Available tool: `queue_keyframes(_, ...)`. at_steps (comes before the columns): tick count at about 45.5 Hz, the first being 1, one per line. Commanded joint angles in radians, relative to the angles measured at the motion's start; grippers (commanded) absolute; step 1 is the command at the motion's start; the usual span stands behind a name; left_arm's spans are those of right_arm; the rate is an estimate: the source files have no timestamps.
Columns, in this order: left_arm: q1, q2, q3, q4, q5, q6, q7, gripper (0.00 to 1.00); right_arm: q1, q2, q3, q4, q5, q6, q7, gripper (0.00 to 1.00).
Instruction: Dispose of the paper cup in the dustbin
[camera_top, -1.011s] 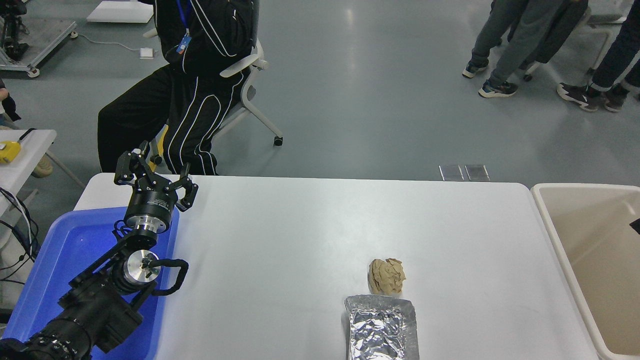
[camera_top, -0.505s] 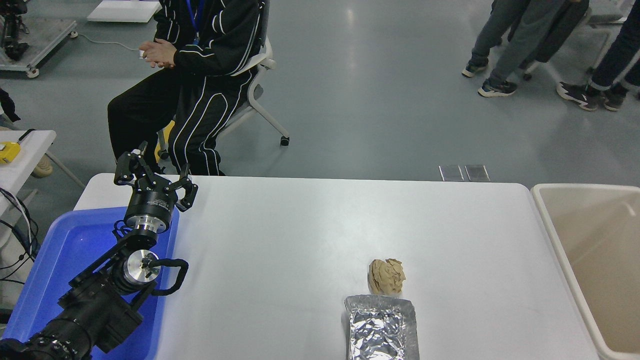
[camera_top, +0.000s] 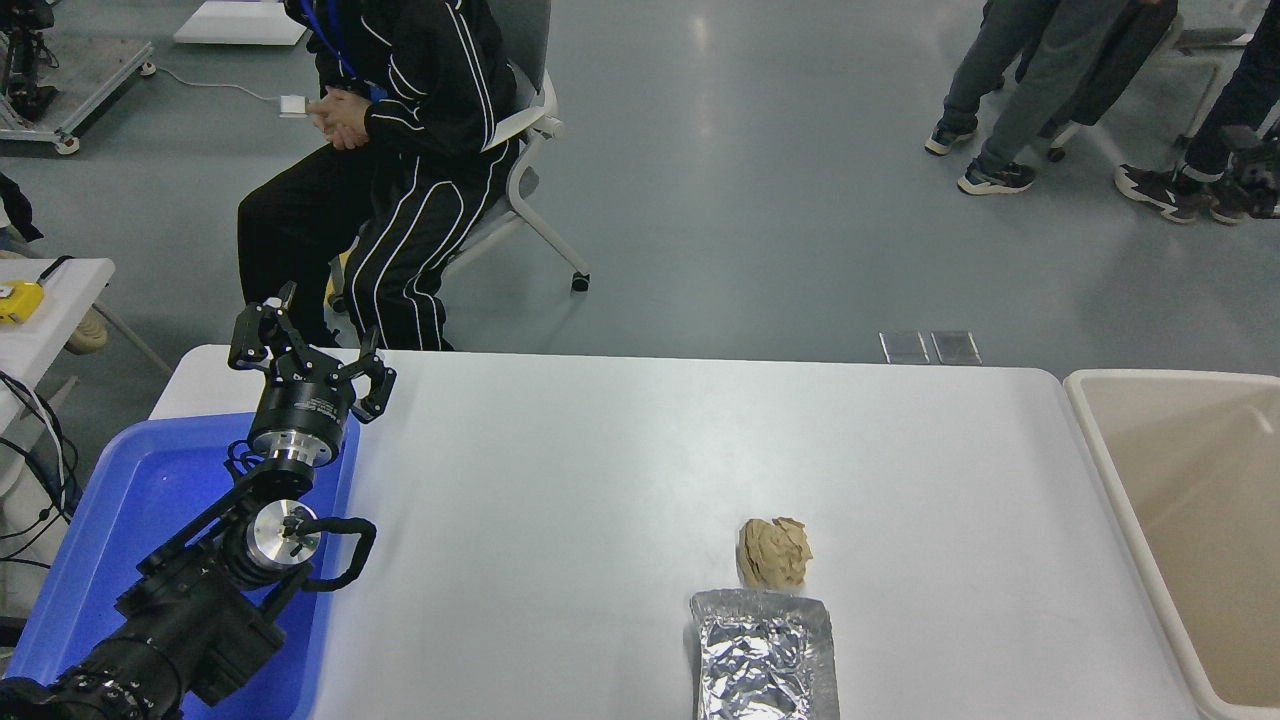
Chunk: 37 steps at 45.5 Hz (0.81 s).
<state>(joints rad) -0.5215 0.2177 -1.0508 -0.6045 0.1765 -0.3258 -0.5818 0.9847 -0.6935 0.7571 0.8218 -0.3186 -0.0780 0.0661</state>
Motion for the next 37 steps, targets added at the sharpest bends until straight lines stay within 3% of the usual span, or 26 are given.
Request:
queue_keyframes(1,0.0,0.0,0.0,0.0,0.0,-0.001,-0.001,1.0,-0.106,0.135,0.114,0.06,0.01,0.006,0.006,0.99)
queue_keyframes(15,0.0,0.0,0.0,0.0,0.0,-0.001,0.0,1.0,-0.199,0.279,0.179,0.059,0.007,0.055,0.009,0.99)
queue_keyframes(37,0.0,0.0,0.0,0.0,0.0,-0.001,0.0,1.0,-0.268,0.31,0.195,0.054,0.001,0.061,0.02,1.0)
